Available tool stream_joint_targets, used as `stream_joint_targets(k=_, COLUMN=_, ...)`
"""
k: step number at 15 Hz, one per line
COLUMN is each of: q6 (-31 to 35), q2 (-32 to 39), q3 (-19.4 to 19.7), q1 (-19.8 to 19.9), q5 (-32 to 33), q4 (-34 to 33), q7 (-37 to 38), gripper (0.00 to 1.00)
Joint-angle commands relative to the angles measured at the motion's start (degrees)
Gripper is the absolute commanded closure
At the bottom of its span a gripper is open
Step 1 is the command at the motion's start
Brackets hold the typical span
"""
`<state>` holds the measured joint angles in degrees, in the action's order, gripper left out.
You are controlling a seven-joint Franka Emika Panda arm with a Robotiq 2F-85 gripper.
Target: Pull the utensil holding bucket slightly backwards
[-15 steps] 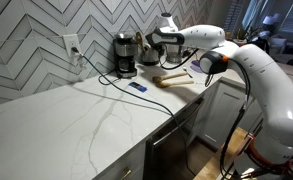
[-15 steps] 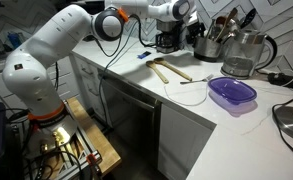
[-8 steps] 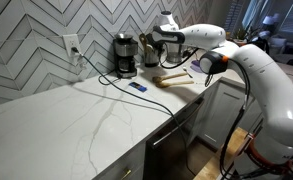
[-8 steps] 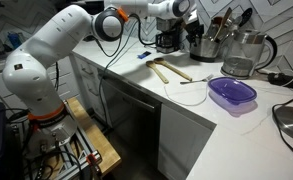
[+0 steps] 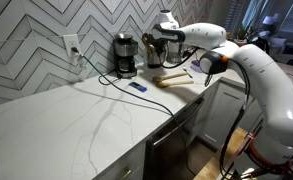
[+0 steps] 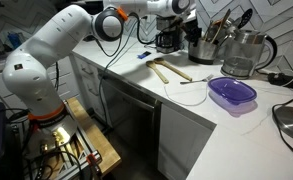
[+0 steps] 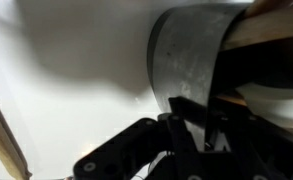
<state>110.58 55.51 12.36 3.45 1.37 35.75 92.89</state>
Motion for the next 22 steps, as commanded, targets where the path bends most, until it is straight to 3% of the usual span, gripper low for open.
stream_joint_targets(k=1, q6=-6.6, q2=-0.5, q3=0.1, q1=0.3, q5=-0.3, q4=-1.3, q7=0.7, gripper=0.99)
stream_joint_targets(k=7, q6=-12.3, q2=-1.9, q3=-0.3, q1=-0.2, q5=0.0, q4=-1.2, q7=-2.4, gripper=0.98)
stream_joint_targets(k=22, q6=-13.0, q2=-6.2, q3=-1.0, q1=-0.1, q5=-0.3, q4=3.2, q7=-17.0, gripper=0.98)
